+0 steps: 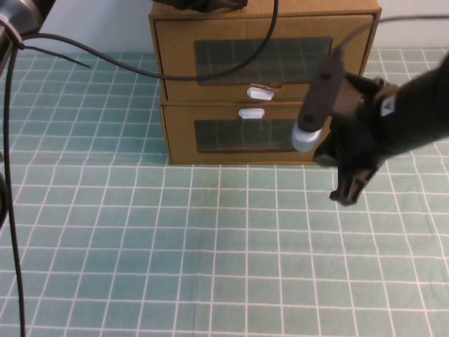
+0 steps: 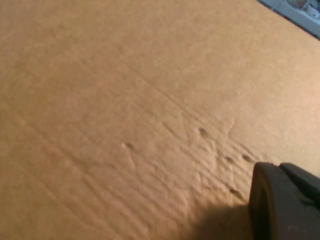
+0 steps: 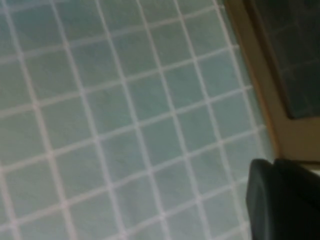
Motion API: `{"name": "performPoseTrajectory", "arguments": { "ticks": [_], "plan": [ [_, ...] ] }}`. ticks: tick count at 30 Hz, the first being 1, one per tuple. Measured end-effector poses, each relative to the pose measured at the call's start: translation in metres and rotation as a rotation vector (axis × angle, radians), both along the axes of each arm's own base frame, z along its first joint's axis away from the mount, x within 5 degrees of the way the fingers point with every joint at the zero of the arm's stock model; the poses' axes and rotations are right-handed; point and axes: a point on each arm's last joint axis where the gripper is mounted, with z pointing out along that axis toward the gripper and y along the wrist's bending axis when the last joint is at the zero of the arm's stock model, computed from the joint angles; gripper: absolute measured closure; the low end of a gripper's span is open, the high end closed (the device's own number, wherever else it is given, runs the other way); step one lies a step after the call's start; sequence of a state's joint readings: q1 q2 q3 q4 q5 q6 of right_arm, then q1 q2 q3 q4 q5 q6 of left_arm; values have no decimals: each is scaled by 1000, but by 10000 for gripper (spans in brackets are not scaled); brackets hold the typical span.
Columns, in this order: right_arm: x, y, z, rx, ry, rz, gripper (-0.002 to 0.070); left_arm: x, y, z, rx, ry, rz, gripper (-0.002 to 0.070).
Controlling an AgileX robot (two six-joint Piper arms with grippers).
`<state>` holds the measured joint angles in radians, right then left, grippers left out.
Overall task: Open the shoe box
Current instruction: 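Pull the top drawer of the cardboard box fully open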
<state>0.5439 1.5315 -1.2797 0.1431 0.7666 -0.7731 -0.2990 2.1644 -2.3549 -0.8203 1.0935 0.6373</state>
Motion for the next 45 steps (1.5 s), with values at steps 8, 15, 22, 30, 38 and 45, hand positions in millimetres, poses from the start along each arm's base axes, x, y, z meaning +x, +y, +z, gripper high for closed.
{"name": "performPoseTrajectory", "arguments": {
  "ticks": [8,15,22,30,38,45],
  "plan": [
    [44,-2,40,-434,-352,-128,690,2,-1,-4,-15,34,6,680],
    [38,26,85,-387,-671,-161,690,3,0,-4,-31,64,16,680],
    [9,72,82,-337,-982,-151,689,4,1,-5,-48,85,24,680],
    [-41,102,-1,-353,-916,22,689,5,2,-6,-58,97,26,680],
    [-19,89,-33,-353,-823,0,682,5,3,-6,-81,118,24,680],
    [27,90,-36,-281,-792,-124,482,5,3,-5,-85,120,22,680]
  ]
}}
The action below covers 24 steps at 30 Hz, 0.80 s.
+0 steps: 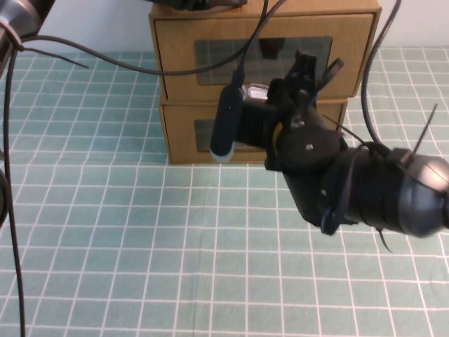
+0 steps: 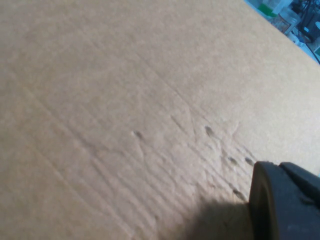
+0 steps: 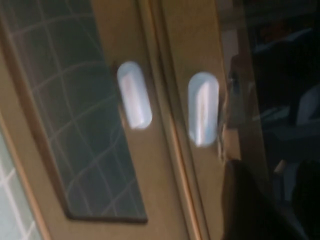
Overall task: Open the shoe box
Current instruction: 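Pull the top drawer of the cardboard box fully open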
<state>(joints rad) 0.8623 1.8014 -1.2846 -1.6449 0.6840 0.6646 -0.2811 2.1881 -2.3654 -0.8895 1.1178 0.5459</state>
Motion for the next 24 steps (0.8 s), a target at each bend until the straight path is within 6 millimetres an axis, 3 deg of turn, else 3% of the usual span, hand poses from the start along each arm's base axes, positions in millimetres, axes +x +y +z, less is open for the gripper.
{"name": "performPoseTrajectory", "arguments": {
  "ticks": [3,8,18,22,24],
  "plan": [
    [8,9,-2,13,1,16,430,0,0,0,0,0,0,680],
    [18,21,-16,14,32,57,423,1,0,-1,-3,4,1,680],
    [50,17,-22,34,27,14,423,1,0,-2,-5,9,-1,680],
    [55,15,-24,37,33,17,451,1,0,-2,-5,9,-1,680],
    [57,15,-28,27,36,23,514,1,0,-2,-5,9,-1,680]
  ]
}}
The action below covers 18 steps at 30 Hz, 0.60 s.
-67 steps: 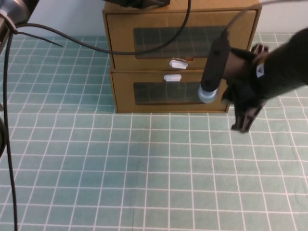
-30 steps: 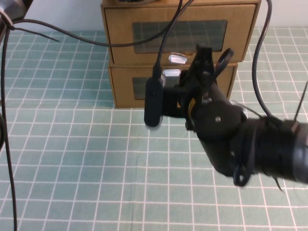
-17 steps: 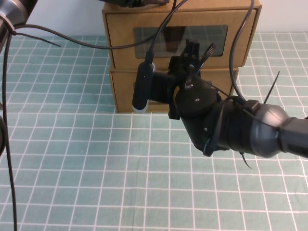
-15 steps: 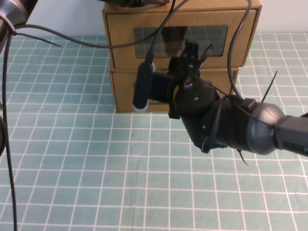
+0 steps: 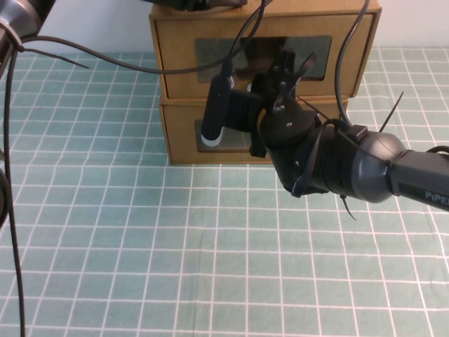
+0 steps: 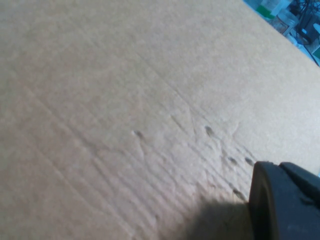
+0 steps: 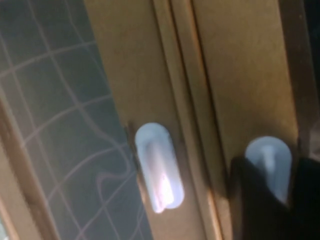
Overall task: Open the shoe box
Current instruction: 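Pull the top drawer of the cardboard box fully open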
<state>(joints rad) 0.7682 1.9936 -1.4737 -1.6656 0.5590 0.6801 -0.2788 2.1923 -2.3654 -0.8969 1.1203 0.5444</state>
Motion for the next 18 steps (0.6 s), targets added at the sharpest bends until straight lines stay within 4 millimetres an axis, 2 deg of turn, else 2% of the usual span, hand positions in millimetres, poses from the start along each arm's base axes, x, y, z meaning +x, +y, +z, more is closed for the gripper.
{"name": "performPoseTrajectory", "arguments": {
  "ticks": [1,9,18],
  "plan": [
    [0,0,1,0,-3,1,549,0,0,0,0,0,0,680],
    [1,0,1,24,21,-9,552,3,1,-6,-7,2,-25,680],
    [-9,8,1,40,49,-43,559,6,4,-9,37,-4,-12,681]
  ]
}}
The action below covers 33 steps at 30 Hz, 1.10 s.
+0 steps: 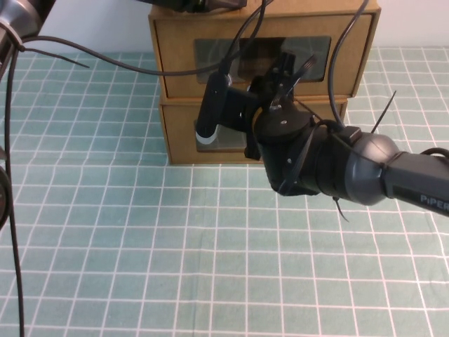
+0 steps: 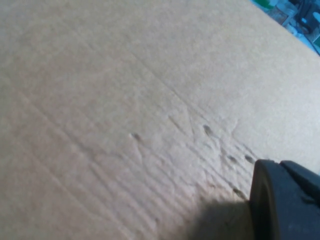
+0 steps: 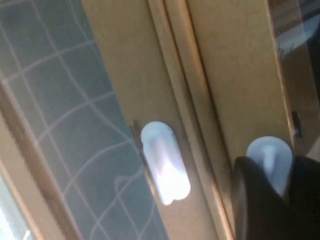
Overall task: Open the shoe box
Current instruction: 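Pull the top drawer of the cardboard box fully open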
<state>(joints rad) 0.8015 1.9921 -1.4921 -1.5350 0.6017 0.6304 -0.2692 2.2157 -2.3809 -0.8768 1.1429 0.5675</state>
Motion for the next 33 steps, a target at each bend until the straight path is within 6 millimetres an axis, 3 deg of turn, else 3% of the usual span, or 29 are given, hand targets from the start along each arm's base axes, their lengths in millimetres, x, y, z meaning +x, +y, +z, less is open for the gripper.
{"name": "performPoseTrajectory", "arguments": {
  "ticks": [10,15,27,33],
  "plan": [
    [-28,18,1,-17,-5,-84,563,-1,0,-4,56,8,8,682],
    [-48,17,2,-21,15,-79,563,-1,0,-4,62,11,7,682],
    [-134,5,-1,28,190,-6,564,-1,0,-3,47,12,6,682],
    [-154,4,-5,1,214,-25,564,-1,-1,-4,42,14,6,682]
  ]
}}
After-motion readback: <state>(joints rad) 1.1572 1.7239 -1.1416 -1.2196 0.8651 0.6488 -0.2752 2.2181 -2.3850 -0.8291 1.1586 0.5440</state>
